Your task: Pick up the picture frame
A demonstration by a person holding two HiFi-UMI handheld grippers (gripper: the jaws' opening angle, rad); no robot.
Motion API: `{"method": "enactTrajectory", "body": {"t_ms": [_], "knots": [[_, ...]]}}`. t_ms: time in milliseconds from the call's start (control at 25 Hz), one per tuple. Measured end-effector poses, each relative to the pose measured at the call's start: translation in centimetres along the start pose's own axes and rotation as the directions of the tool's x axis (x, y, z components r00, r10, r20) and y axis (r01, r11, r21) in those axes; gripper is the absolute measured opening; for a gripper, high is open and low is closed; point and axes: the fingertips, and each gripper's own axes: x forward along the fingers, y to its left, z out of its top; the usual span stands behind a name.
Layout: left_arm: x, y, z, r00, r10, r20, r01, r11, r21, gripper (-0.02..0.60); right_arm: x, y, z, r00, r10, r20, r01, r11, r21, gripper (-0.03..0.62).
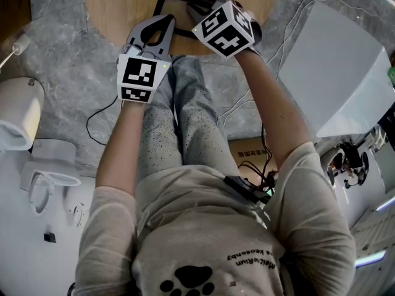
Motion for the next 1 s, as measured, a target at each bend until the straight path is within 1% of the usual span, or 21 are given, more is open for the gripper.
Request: {"method": "enactTrajectory", "body": {"t_ms": [80,200,280,440,560,840,1000], "knots": [[0.1,0.0,-0.2,1.0,0.001,-0.004,-0.001,1.0,-0.001,0.008,0.2,0.2,0.1,0.999,0.029,-0.014,-0.029,0.999,-0.033,0.103],[0.1,-0.1,-0.4,1.0,0.003,-0.007,-0.003,1.0,-0.004,0.008,0.3,0.4,0.1,0.998,0.061,-0.029,-0.063,0.996,-0.056,0.092],[0.0,-0.3,-0.7,1.0,0.003,-0.011,-0.003,1.0,-0.003,0.008,0.4,0.4,0.1,0.996,0.072,-0.044,-0.075,0.995,-0.069,0.078],[-0.3,-0.7,-1.4,1.0,0.005,-0.022,-0.005,1.0,-0.007,0.008,0.3,0.7,0.1,0.995,0.081,-0.054,-0.085,0.993,-0.085,0.072],[-0.6,-1.1,-2.2,0.999,0.004,-0.035,-0.004,1.0,-0.009,0.008,0.3,1.8,-0.1,0.995,0.084,-0.044,-0.088,0.992,-0.088,0.072],[-1.7,-2.0,-4.6,0.998,0.001,-0.059,-0.002,1.0,-0.014,0.008,0.7,5.4,-0.5,0.993,0.108,-0.046,-0.114,0.981,-0.154,0.072],[-2.8,-2.5,-6.0,0.998,0.005,-0.069,-0.008,0.999,-0.033,0.008,0.8,7.0,-0.8,0.993,0.109,-0.04,-0.114,0.981,-0.156,0.072]]}}
